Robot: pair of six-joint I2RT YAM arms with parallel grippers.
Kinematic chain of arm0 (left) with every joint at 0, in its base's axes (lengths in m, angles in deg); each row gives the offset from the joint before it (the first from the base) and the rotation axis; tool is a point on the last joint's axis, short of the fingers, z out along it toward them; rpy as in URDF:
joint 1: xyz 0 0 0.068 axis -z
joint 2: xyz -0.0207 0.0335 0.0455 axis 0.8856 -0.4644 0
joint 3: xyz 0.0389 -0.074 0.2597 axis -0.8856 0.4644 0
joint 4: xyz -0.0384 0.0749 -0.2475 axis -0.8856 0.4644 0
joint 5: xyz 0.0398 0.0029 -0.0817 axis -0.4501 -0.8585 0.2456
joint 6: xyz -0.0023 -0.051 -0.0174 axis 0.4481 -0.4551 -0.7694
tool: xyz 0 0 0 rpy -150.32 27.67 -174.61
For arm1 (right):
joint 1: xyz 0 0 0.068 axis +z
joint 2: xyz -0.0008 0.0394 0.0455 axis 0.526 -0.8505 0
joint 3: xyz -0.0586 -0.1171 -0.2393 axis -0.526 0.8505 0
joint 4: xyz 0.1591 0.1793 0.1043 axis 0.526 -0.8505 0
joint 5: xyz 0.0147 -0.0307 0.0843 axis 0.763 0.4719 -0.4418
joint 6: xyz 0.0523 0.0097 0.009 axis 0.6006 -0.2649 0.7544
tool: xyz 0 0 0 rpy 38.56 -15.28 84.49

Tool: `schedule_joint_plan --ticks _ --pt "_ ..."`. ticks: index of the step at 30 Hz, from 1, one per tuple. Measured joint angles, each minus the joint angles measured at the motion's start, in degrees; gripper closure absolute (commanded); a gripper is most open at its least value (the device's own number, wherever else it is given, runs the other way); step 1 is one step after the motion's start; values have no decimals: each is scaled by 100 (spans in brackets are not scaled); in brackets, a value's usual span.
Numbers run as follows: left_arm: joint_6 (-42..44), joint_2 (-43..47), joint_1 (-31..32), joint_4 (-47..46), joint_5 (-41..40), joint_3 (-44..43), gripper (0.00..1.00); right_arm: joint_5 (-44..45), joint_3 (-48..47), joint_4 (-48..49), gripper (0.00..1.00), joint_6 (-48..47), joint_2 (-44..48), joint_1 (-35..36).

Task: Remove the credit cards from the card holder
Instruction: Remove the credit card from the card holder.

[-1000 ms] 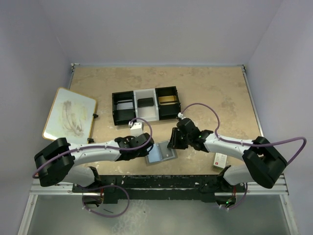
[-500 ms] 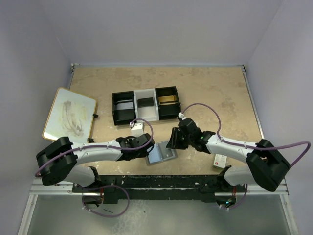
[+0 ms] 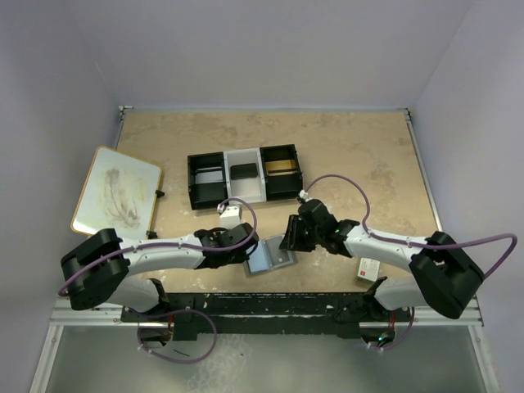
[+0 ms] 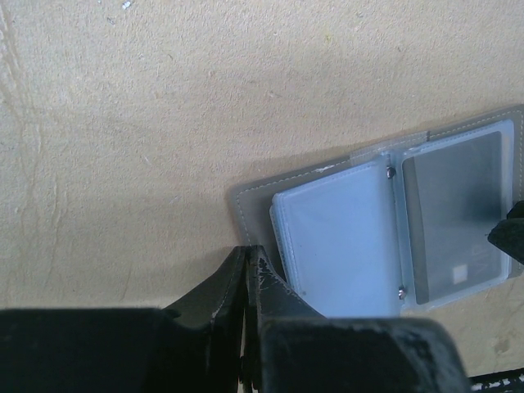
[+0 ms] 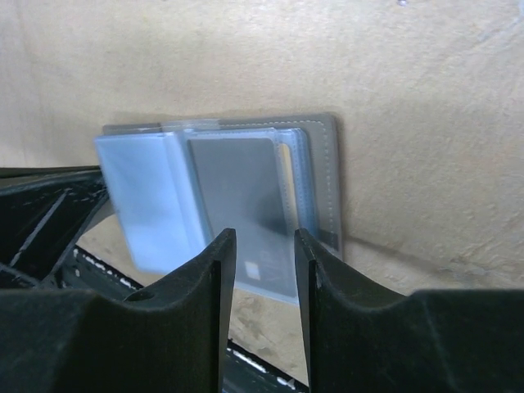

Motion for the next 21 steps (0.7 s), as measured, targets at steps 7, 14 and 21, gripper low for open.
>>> schedule_joint_plan --ticks 7,14,21 --pt "9 0 0 33 -2 -33 100 55 103 20 62 55 11 0" --pt "44 0 0 31 -2 -74 100 55 149 111 61 55 133 0" --pt "44 0 0 33 -2 -74 100 50 149 114 59 61 133 0"
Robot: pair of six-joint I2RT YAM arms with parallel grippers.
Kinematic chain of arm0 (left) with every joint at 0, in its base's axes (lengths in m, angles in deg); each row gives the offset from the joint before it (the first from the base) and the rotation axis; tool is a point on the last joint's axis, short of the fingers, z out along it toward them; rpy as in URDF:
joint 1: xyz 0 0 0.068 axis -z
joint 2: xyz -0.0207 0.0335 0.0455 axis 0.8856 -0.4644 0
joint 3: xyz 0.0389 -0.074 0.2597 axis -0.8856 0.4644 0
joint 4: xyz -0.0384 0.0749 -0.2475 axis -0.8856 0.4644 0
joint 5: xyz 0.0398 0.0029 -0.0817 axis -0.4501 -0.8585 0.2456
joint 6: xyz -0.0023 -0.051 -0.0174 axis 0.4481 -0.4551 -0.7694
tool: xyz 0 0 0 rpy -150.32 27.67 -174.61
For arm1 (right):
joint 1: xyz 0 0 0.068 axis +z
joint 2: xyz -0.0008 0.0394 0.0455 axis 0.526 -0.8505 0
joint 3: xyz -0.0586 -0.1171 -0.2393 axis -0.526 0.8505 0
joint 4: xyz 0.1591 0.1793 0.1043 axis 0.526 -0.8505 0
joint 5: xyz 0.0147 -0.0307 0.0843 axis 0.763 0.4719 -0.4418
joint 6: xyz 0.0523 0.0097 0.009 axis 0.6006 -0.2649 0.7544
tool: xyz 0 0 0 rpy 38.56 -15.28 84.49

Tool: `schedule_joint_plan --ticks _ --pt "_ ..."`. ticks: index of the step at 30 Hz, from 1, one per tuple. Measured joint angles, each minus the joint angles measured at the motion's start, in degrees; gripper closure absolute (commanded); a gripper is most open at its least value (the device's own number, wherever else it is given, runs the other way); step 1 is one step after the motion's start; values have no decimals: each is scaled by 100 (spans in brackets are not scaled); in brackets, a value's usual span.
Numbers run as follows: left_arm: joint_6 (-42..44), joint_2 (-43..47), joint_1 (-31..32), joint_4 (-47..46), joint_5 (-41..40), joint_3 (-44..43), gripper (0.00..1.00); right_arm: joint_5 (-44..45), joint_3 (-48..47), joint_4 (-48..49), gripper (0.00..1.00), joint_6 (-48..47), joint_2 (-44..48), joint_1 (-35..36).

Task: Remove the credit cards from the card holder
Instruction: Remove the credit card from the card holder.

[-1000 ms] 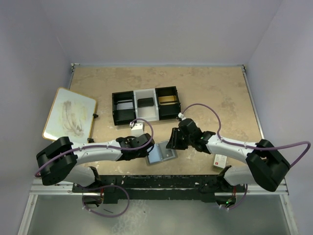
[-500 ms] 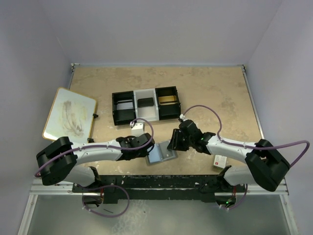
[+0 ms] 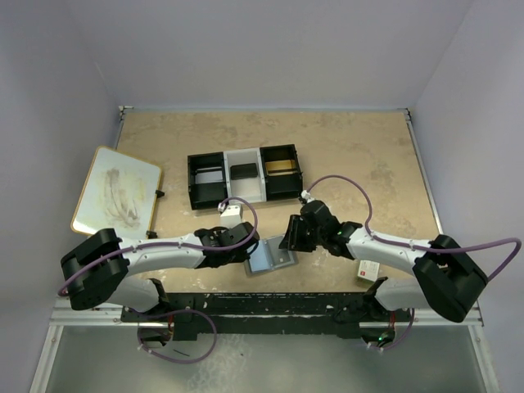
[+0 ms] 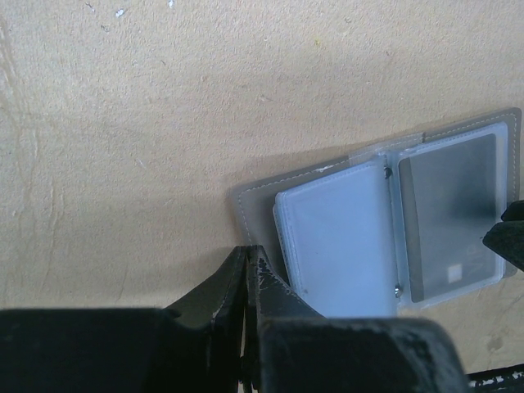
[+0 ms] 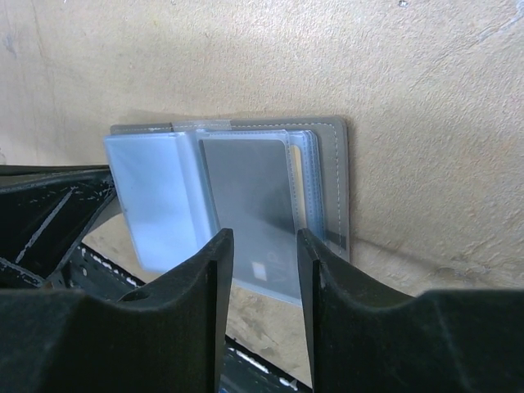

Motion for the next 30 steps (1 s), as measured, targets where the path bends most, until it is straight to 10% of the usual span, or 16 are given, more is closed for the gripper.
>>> schedule_joint_plan --ticks 30 --pt "13 -72 0 20 0 0 100 -612 369 623 61 229 170 -4"
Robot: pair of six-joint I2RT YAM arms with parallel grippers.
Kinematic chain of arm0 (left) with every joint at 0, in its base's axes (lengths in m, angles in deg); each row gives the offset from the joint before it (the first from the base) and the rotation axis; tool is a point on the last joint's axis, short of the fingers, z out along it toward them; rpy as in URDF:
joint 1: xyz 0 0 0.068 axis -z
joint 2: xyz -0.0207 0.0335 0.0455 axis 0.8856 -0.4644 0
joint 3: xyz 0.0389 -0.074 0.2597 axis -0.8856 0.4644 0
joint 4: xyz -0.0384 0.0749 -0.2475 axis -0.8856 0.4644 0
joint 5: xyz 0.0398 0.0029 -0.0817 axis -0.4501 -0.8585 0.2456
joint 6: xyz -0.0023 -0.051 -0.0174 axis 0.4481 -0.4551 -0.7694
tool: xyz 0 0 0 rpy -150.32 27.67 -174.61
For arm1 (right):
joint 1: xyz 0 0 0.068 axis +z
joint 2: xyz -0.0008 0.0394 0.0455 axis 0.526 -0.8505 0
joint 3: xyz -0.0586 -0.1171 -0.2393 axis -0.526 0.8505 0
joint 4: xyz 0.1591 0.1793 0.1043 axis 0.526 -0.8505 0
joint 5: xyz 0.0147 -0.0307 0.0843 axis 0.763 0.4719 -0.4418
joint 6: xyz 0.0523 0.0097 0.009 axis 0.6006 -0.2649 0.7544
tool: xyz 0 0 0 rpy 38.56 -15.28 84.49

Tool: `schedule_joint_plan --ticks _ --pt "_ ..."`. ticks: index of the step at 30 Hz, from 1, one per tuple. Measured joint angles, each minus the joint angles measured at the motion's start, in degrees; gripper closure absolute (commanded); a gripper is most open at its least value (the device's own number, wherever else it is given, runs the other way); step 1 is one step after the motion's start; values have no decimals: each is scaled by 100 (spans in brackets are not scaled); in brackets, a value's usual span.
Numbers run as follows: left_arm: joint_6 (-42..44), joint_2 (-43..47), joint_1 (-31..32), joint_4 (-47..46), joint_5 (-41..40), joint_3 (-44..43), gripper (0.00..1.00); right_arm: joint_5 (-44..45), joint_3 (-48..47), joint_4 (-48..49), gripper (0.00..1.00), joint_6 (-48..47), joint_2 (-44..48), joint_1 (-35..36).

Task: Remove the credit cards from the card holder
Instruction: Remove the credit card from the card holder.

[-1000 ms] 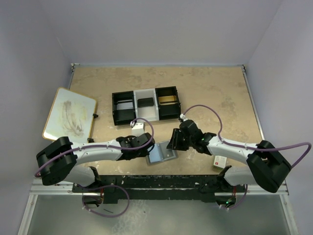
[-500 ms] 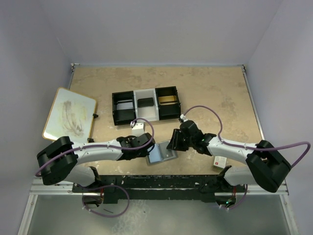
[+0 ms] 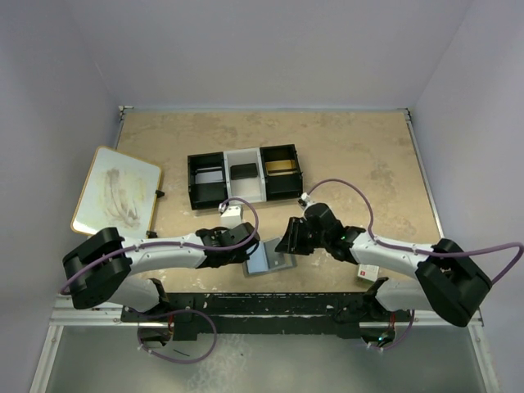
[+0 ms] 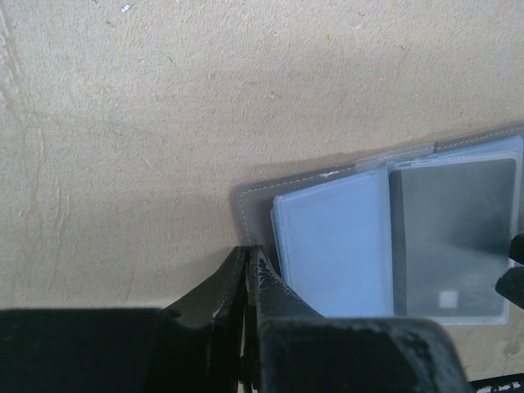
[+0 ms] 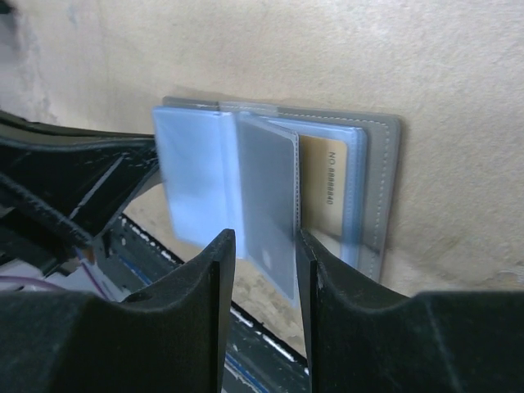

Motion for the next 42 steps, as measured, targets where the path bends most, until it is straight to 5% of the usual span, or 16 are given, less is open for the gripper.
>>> schedule_joint_plan --ticks 42 --pt "7 -20 0 -11 15 -39 100 -1250 291 1847 57 579 -662 0"
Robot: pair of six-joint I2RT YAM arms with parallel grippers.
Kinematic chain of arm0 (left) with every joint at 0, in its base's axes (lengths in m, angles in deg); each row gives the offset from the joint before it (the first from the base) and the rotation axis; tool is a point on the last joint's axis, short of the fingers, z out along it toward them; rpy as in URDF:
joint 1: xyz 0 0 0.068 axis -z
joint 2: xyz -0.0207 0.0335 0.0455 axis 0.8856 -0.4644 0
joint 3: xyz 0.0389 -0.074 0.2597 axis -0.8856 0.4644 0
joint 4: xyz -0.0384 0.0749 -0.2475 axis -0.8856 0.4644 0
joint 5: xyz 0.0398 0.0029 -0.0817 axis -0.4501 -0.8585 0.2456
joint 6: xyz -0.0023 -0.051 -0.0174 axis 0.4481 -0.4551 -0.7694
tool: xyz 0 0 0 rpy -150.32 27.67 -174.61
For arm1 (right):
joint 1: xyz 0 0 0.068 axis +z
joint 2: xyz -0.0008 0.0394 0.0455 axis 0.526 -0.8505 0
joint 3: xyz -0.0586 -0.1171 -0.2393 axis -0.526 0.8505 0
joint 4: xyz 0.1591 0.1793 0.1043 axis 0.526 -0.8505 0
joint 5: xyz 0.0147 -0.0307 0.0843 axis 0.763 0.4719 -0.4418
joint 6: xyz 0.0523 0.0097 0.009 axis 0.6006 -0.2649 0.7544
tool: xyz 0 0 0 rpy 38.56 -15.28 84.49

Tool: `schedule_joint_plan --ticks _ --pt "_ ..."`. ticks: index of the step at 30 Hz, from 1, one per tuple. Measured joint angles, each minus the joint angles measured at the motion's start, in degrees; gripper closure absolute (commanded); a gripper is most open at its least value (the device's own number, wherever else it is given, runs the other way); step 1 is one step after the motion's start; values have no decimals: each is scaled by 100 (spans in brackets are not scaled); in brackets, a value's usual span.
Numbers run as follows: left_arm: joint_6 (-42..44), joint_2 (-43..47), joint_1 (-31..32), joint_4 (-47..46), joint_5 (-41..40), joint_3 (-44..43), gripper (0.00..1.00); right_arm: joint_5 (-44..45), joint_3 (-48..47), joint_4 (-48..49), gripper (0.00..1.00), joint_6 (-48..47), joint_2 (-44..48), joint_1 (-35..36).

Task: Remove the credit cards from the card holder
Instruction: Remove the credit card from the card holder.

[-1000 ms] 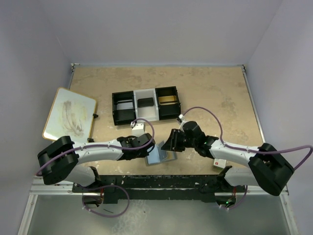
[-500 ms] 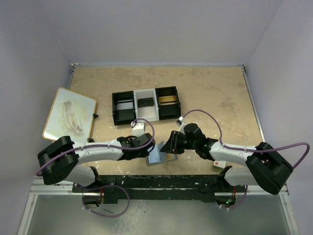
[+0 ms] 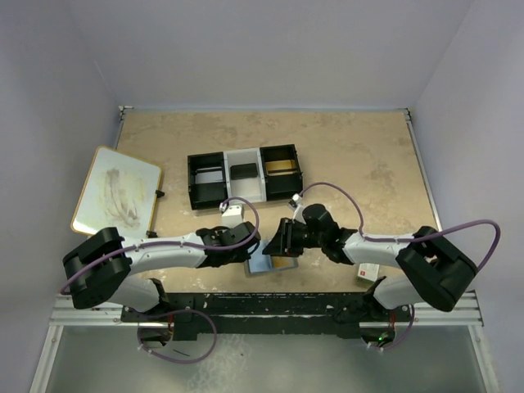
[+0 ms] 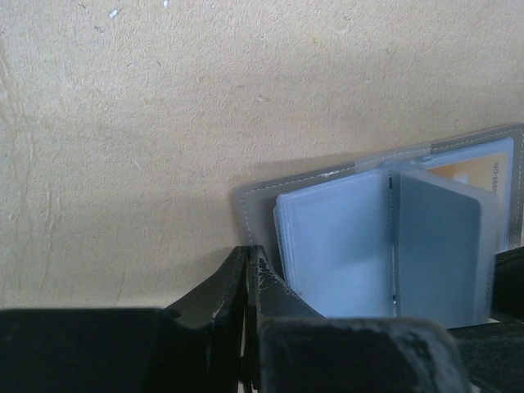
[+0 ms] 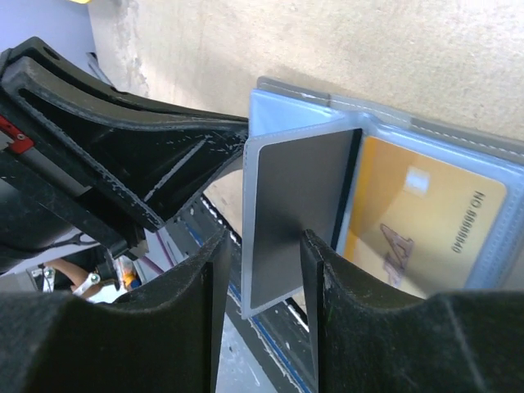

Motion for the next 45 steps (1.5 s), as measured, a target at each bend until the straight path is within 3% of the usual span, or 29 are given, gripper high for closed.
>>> schedule_joint_plan --ticks 12,16,21,31,38,45 --pt "-20 11 0 48 -13 -35 99 -138 -216 66 54 -72 -138 0" --pt "-28 142 0 146 -57 -37 90 -28 -260 -238 54 -120 -59 0" --pt "-70 529 0 282 -162 -59 68 437 -376 -734 54 -243 317 0" --pt "-26 1051 0 382 -256 -472 49 988 -144 -704 54 -304 822 0" --pt "59 431 0 358 -74 -791 50 920 -76 -564 60 -271 774 0" --pt "22 -114 0 437 33 -778 65 750 -61 -210 63 -144 278 0"
